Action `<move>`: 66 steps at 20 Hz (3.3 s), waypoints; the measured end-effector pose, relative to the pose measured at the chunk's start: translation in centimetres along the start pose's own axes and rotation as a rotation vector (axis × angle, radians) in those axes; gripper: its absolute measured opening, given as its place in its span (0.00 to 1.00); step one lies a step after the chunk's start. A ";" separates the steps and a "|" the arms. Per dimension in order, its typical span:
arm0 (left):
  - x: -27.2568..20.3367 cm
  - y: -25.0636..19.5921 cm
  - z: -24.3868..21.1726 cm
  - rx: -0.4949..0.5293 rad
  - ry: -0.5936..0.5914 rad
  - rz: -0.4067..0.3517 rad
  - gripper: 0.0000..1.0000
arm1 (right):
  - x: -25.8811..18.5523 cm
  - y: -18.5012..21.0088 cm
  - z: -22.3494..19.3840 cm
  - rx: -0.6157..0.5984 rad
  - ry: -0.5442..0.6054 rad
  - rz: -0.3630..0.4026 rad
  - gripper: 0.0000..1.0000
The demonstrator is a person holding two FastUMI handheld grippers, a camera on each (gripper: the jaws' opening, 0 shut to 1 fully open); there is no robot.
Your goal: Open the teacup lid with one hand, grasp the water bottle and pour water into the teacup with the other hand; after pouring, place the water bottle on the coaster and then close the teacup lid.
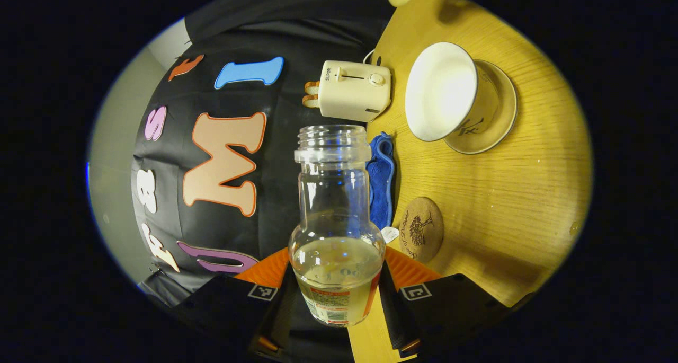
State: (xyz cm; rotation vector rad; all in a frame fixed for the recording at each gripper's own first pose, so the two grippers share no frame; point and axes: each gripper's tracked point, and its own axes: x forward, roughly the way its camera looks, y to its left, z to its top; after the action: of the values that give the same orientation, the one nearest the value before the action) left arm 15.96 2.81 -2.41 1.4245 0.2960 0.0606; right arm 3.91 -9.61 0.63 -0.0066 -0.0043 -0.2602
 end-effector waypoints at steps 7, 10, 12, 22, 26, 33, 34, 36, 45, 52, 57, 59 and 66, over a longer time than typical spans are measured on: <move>0.3 0.2 0.4 0.148 0.000 0.008 0.69 | 0.0 0.0 0.0 0.000 0.000 0.000 0.34; 0.5 0.6 0.6 0.193 0.006 0.015 0.69 | 0.0 0.0 0.0 0.000 0.000 0.000 0.34; 0.5 0.7 0.7 0.216 0.007 0.017 0.69 | -0.1 0.0 0.0 0.000 0.000 0.000 0.34; 0.4 1.2 0.5 0.300 0.018 0.013 0.68 | 0.0 -0.1 0.0 -0.001 0.000 0.000 0.34; 0.3 1.7 0.7 0.330 0.024 0.020 0.68 | 0.1 0.0 0.0 -0.001 0.000 0.000 0.34; 0.4 2.8 1.1 0.398 0.027 0.033 0.68 | 0.0 0.0 0.0 -0.001 0.000 0.000 0.34; 0.3 3.0 1.1 0.410 0.029 0.034 0.68 | 0.0 0.0 0.0 -0.001 0.000 0.000 0.34; 0.2 3.4 1.3 0.427 0.029 0.039 0.68 | 0.1 0.0 0.0 -0.001 0.000 0.000 0.34; 0.0 4.5 1.9 0.513 0.043 0.061 0.69 | 0.1 0.0 0.0 0.000 0.000 0.000 0.34; 0.1 4.7 2.4 0.551 0.037 0.073 0.69 | 0.0 0.0 0.0 -0.001 0.000 0.000 0.34; 0.1 4.6 2.6 0.559 0.033 0.078 0.68 | 0.0 0.0 0.0 -0.001 0.000 0.000 0.34; 0.1 4.9 2.8 0.561 0.030 0.082 0.69 | 0.1 -0.1 -0.1 -0.001 0.000 -0.002 0.34; 0.2 1.3 2.0 0.134 -0.027 -0.060 0.68 | 0.1 0.0 0.0 -0.001 -0.001 -0.002 0.34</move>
State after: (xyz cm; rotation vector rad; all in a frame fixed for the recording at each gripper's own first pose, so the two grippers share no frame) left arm 16.84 1.11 -0.99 1.5472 0.3249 -0.0284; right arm 4.00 -9.65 0.59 -0.0076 -0.0050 -0.2621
